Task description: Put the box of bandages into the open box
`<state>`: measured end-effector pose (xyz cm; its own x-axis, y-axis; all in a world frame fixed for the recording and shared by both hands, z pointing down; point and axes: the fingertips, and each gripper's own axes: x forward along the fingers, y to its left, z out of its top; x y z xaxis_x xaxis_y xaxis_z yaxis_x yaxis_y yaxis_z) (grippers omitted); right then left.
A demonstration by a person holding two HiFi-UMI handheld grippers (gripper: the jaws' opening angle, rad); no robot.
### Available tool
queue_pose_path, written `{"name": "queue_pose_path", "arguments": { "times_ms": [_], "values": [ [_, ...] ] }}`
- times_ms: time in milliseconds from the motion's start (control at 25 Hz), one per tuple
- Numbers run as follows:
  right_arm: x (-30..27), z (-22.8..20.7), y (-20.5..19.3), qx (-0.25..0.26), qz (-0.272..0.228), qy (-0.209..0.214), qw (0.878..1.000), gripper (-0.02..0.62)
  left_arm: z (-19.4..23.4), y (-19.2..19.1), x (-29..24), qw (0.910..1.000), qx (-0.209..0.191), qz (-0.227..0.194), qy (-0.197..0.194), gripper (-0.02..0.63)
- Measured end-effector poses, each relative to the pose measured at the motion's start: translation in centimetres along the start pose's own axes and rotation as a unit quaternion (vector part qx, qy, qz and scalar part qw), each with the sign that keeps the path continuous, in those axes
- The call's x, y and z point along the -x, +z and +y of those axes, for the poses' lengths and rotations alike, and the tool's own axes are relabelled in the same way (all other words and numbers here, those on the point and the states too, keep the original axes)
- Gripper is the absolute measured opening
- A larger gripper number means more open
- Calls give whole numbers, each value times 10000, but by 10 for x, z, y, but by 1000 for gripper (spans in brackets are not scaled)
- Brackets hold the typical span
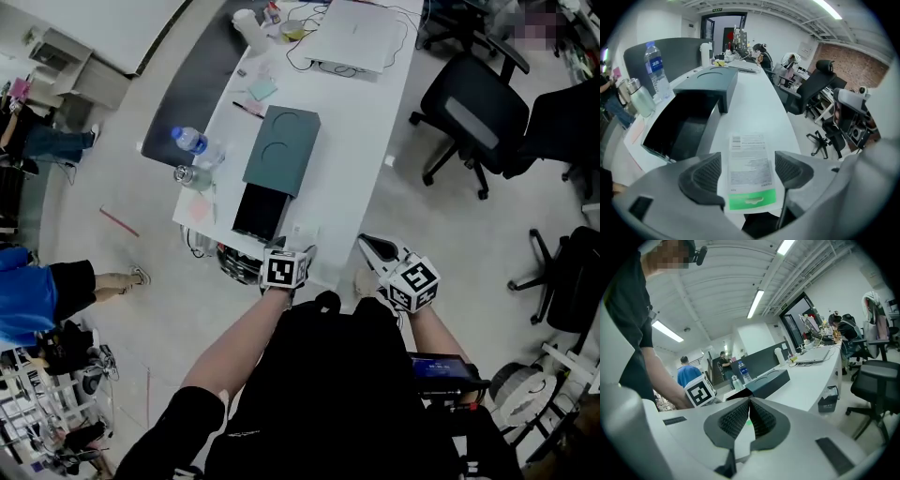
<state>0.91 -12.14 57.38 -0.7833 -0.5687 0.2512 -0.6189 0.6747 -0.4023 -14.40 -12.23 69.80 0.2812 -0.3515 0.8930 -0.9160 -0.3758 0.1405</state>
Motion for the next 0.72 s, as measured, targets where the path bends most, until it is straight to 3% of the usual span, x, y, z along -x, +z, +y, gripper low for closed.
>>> {"name": "queue_pose_path", "arguments": {
  "times_ms": [400, 720],
  "values": [
    [5, -11, -5, -161, -68, -185, 9997, 28, -7, -8, -20, 9983, -323, 486, 70, 354],
    [7, -13, -8, -242, -92, -263, 9993, 28, 0, -10, -25, 9976, -390, 541, 212, 348]
  ]
}}
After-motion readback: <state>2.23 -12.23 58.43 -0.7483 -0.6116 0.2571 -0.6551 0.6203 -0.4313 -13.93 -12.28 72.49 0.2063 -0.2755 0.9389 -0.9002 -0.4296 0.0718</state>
